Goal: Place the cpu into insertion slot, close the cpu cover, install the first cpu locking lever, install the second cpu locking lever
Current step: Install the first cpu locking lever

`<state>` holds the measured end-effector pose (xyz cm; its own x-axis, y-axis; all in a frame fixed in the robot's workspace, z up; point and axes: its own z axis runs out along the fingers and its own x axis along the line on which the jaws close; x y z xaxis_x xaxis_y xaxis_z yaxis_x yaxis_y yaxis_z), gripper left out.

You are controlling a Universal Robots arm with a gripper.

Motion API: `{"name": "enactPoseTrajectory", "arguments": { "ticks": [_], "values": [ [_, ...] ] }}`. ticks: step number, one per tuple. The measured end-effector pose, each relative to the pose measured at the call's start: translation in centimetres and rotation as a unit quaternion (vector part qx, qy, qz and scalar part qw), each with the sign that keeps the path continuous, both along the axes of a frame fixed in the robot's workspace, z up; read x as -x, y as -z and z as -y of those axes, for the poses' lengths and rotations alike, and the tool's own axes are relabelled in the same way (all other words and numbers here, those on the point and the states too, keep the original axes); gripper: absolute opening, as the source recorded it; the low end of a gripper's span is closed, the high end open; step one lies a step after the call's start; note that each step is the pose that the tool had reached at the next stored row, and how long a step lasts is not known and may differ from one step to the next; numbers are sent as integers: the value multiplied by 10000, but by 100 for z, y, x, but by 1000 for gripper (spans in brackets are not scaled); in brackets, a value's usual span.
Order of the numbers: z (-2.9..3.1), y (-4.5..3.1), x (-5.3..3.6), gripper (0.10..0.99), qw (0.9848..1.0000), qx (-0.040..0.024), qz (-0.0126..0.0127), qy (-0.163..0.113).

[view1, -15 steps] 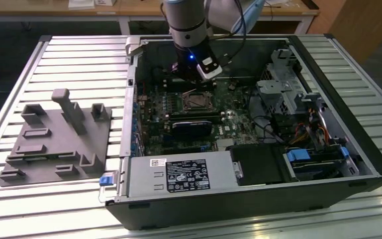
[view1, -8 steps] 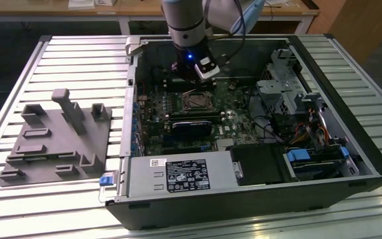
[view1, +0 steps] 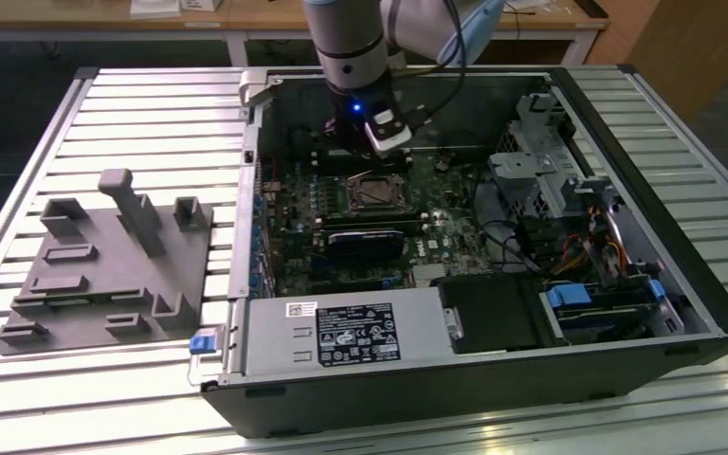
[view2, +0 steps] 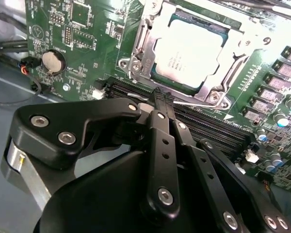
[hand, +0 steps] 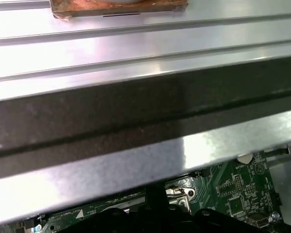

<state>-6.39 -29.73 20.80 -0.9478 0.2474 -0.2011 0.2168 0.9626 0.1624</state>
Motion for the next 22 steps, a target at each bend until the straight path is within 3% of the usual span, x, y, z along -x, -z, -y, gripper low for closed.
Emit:
{"name": "enactPoseTrajectory", "arguments": {
  "ticks": [8, 11, 15, 22],
  "values": [
    [-13, 6, 5, 106, 9999, 0, 2, 103],
    [-13, 7, 10, 106, 9999, -87, 1, 103],
    [-13, 8, 10, 106, 9999, -100, 2, 103],
    [-12, 34, 11, 106, 9999, -99, 38, 102]
  ]
}}
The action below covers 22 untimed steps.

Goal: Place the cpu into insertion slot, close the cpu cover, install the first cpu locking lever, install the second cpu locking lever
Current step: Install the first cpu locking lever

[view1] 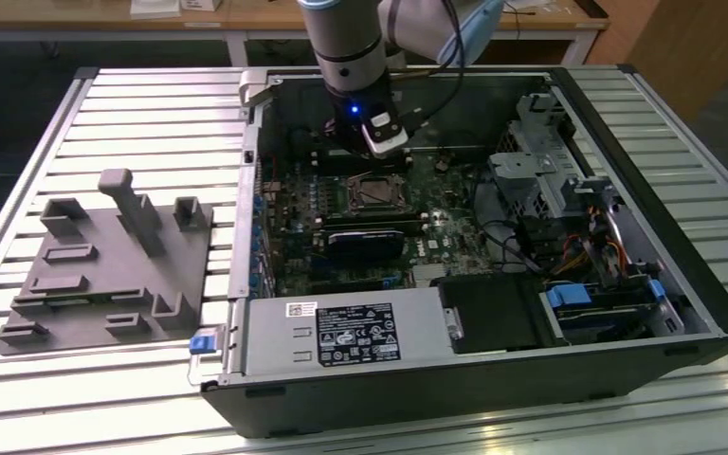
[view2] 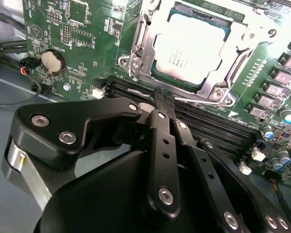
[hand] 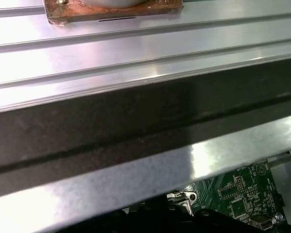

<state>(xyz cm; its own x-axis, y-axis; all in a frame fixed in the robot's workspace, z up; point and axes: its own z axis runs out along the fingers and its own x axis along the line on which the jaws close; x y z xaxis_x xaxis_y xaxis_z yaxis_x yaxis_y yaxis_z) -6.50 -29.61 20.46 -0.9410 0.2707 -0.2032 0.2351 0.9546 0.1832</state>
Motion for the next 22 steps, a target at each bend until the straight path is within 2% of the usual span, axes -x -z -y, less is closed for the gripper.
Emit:
{"name": "enactPoseTrajectory", "arguments": {
  "ticks": [14, 22],
  "values": [
    [-1, 11, 35, 106, 10000, -56, 6, 0],
    [-1, 48, 36, 106, 10000, -56, 49, 0]
  ]
}}
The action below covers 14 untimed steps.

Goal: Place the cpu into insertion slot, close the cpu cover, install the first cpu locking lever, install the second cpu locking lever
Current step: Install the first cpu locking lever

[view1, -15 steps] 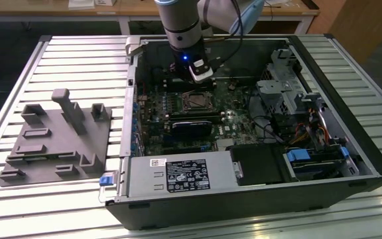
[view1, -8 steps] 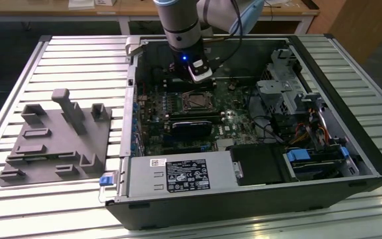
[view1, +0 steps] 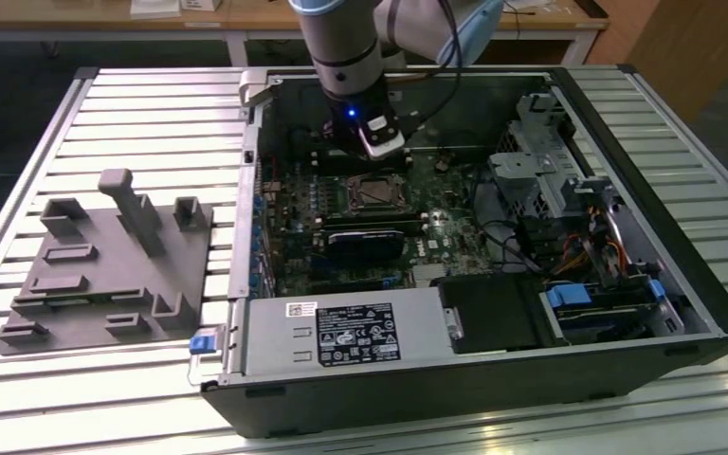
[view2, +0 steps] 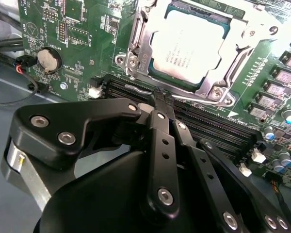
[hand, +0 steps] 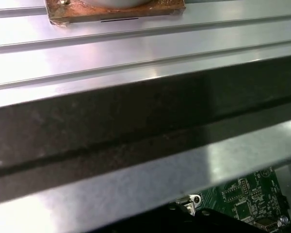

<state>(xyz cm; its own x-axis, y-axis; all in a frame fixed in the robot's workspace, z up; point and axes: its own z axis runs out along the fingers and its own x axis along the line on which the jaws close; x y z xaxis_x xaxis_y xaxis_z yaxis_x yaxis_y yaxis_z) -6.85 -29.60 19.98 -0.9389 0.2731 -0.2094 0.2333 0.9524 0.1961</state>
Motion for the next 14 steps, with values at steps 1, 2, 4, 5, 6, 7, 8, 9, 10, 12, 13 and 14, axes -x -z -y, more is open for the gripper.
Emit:
{"name": "enactPoseTrajectory", "arguments": {
  "ticks": [1, 2, 4, 5, 6, 7, 8, 9, 10, 12, 13, 14],
  "values": [
    [0, 6, 0, 106, 10000, 0, 6, 0],
    [0, 11, 0, 106, 10000, 0, 11, 1],
    [0, 20, 0, 106, 10000, 0, 21, 3],
    [0, 23, 0, 106, 10000, 0, 24, 4],
    [0, 25, 0, 106, 10000, 1, 26, 5],
    [0, 28, 0, 106, 10000, 0, 29, 8],
    [0, 30, 0, 106, 10000, 0, 31, 10],
    [0, 32, 0, 106, 10000, 0, 32, 12],
    [0, 34, 0, 106, 10000, 1, 33, 14],
    [-1, 50, 0, 106, 10000, 0, 47, 23],
    [-2, 51, 0, 106, 10000, 0, 48, 23],
    [-3, 52, 0, 106, 10000, 0, 49, 23]
  ]
}}
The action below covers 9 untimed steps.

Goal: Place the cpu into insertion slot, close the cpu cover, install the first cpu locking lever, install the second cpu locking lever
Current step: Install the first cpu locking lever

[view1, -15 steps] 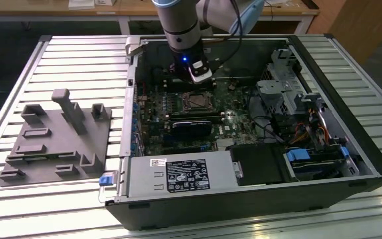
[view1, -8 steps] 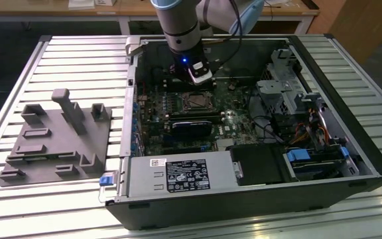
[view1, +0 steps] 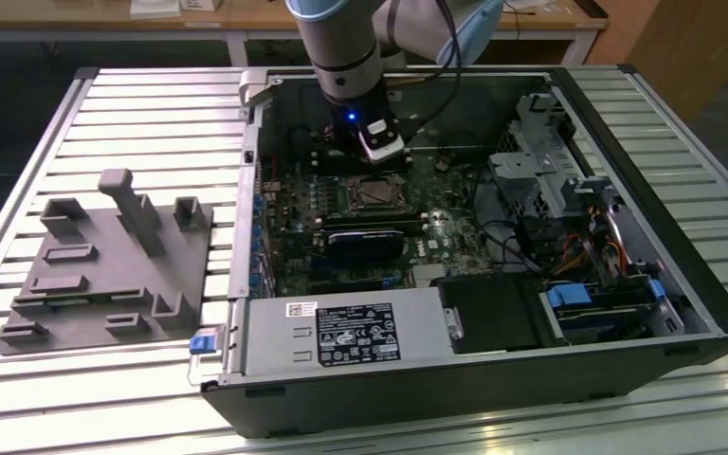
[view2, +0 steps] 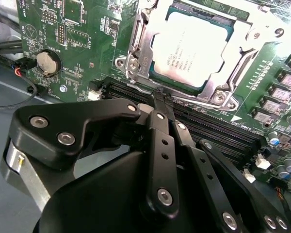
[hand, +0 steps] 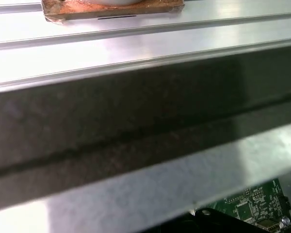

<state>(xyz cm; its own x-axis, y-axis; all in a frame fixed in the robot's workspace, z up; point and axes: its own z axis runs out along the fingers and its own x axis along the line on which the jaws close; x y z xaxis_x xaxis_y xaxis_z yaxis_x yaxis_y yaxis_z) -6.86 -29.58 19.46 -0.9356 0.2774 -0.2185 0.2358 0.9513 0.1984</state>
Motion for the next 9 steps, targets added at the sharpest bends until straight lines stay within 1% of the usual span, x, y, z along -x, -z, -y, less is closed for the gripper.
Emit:
{"name": "enactPoseTrajectory", "arguments": {
  "ticks": [9],
  "values": [
    [-11, 7, 0, 106, 10000, 1, 2, -1]
  ]
}}
